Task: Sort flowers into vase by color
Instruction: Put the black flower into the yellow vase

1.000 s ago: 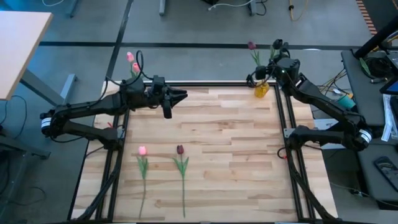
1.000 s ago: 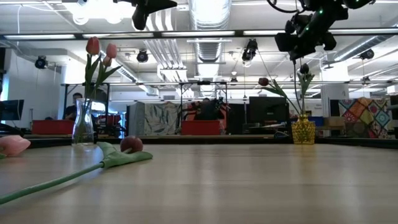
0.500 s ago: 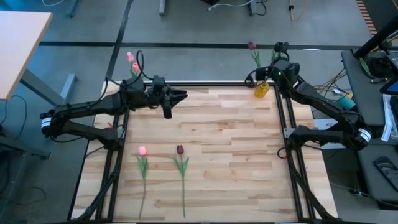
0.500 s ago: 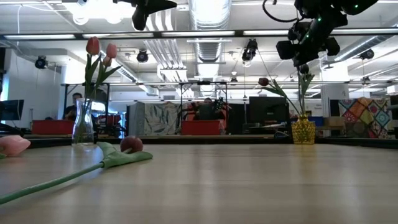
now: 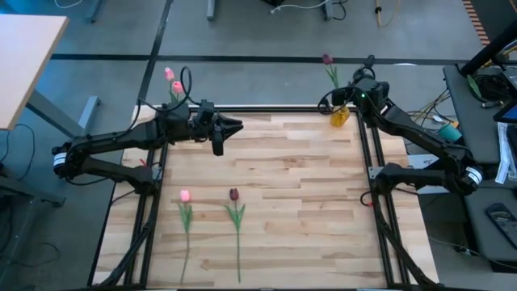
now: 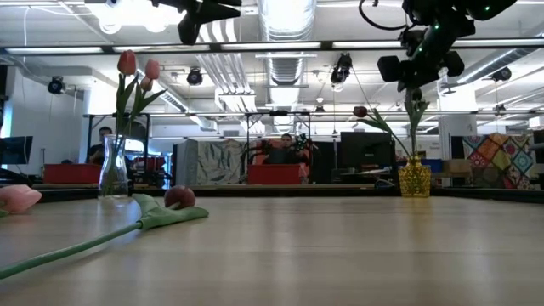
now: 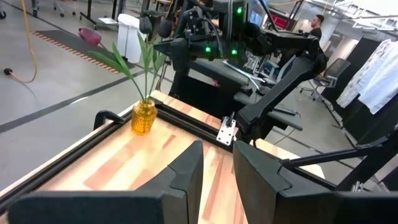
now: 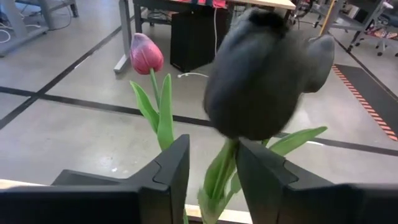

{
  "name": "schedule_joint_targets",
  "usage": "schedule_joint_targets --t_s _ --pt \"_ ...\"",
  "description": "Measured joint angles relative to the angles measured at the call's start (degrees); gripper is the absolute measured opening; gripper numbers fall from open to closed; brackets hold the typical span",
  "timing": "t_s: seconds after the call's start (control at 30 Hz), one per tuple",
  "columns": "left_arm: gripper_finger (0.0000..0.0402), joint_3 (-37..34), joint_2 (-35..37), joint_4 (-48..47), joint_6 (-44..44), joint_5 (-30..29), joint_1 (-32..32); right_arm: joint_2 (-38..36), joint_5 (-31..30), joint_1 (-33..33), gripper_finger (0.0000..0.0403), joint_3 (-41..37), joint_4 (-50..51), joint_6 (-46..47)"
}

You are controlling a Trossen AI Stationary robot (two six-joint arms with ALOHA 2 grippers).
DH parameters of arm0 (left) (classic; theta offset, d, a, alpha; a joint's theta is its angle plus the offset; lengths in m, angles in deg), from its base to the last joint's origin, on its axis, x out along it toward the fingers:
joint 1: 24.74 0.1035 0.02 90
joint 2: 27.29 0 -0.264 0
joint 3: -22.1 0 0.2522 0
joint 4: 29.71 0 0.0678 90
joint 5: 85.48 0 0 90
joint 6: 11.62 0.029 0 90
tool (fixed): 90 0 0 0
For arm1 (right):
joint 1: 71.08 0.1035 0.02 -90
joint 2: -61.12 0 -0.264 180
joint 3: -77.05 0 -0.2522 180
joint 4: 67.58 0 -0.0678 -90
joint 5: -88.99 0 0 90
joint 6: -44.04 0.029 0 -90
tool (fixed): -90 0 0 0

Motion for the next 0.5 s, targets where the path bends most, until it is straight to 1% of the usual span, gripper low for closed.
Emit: schedule_joint_targets --t_s 0.1,0.2,0.33,0.5 --pt "0.0074 0.04 0.0 -0.3 0.0 0.01 -0.01 0.0 0.05 0.0 0.013 0.0 0.1 0.03" --pt "0.0074 0.04 0.08 -0.28 0.01 0.03 -0.02 0.0 0.19 0.12 0.0131 0.02 0.91 0.31" --pt "0.0074 0.04 0.7 -0.52 0.01 0.03 -0.01 0.04 1.16 0.39 0.0131 1.96 6.28 2.79" --pt "0.0074 0.06 1.46 -1.42 0.76 -0.03 -0.02 0.04 4.09 0.39 0.0152 6.04 15.56 7.13"
